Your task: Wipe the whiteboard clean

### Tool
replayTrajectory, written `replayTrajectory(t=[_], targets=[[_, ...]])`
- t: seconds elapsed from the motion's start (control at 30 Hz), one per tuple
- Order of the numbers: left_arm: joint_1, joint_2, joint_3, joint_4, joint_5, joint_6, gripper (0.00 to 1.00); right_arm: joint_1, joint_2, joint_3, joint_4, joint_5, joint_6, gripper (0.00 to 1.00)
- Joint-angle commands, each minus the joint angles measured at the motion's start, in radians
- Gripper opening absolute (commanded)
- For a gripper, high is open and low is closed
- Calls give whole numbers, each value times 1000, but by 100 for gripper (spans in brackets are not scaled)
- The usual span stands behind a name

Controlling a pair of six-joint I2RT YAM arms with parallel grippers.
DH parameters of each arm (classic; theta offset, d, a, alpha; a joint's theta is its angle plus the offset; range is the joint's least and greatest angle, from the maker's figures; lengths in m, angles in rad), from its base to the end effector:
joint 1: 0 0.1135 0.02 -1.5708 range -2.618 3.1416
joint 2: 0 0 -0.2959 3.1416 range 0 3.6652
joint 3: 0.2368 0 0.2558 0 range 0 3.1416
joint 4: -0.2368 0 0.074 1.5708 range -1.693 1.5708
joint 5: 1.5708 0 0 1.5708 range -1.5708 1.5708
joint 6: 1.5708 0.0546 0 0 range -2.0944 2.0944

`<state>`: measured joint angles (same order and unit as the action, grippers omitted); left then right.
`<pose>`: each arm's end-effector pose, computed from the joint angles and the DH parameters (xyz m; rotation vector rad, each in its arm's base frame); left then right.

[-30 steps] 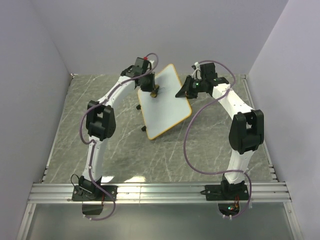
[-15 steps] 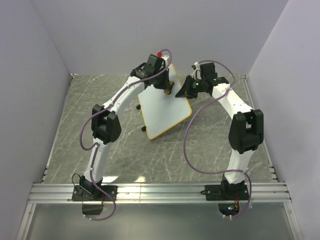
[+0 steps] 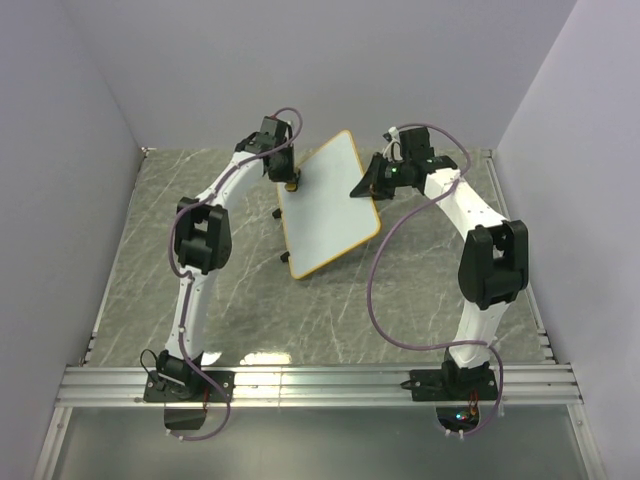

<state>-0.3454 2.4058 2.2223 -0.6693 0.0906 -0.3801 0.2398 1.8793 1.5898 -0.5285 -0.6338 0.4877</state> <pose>0.5434 -0.2008 0.2290 -0.0008 2.4670 -0.4330 0.4255 0.1373 0.2958 -0.0122 2.4601 1.0908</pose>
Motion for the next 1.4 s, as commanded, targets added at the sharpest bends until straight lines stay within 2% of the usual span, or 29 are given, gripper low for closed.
replayTrajectory(t=[0.0,0.3,0.4,0.47,0.63,0.87,0.93,1.0,1.03,1.1,1.13,1.23,1.37], targets=[[-67,-26,-20,-32,86,6,0,108,76,-4,-151,3,-100,0],[-179,-211,-46,7,224,-14,0,112,95,12,-153,2,-101,0],[-196,-282,-99,26,184,-62,0,112,90,4,-146,0,-101,0],[-179,-367,-165,65,147,-95,0,112,89,-2,-140,0,-104,0],[-51,-523,-285,94,132,-161,0,113,78,-33,-116,14,-100,0],[65,-623,-516,2,-18,-92,0,113,67,-18,-100,46,-84,1],[92,-680,-578,20,-43,-77,0,112,60,1,-102,63,-86,8],[115,-712,-659,25,-74,-56,0,108,49,9,-97,74,-84,21],[121,-737,-682,24,-83,-49,0,108,46,9,-93,75,-83,32],[140,-752,-748,23,-88,-39,0,110,29,1,-85,77,-74,41],[146,-766,-771,27,-88,-37,0,108,23,-7,-74,80,-71,51],[169,-789,-851,37,-150,-37,0,108,-8,-39,-50,82,-58,67],[187,-795,-947,56,-181,-45,0,110,-45,-77,-36,91,-57,75]])
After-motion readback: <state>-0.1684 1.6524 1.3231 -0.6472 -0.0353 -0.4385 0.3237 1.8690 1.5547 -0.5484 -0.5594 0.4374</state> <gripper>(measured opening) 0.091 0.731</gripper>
